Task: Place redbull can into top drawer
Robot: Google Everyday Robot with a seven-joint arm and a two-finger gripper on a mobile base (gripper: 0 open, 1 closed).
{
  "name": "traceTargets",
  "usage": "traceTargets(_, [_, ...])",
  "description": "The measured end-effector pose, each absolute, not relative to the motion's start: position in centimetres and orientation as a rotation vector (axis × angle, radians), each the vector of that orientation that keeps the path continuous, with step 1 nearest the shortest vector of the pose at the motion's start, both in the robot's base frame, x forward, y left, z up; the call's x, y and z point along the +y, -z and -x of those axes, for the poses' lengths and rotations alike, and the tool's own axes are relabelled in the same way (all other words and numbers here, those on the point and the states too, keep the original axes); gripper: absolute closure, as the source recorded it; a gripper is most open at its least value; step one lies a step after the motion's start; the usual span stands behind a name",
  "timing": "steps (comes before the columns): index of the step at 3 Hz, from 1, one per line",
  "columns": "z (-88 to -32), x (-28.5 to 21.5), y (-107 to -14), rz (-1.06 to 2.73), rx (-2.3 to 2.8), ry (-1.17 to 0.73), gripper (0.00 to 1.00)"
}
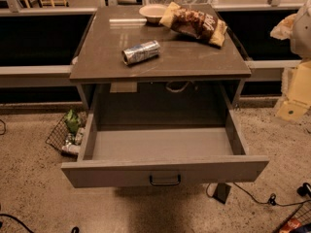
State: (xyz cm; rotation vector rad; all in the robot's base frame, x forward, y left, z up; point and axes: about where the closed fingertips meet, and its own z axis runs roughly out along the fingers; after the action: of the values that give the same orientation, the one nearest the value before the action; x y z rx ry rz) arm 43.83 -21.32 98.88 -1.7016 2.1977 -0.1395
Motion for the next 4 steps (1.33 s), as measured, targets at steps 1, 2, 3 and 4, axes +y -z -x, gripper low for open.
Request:
traceTargets(1, [-45.1,-20.8,-98.5,1.696,2.158,0.123,0.0])
traceTargets(2, [-45.1,-20.8,-98.5,1.696,2.158,0.123,0.0])
traceTargets(3, [-47.0,-20.1,-97.7,1.722,2.102,0.09,0.0])
traceTargets(4, [-51.3,-18.2,-96.2,1.758,1.994,0.034,0.0])
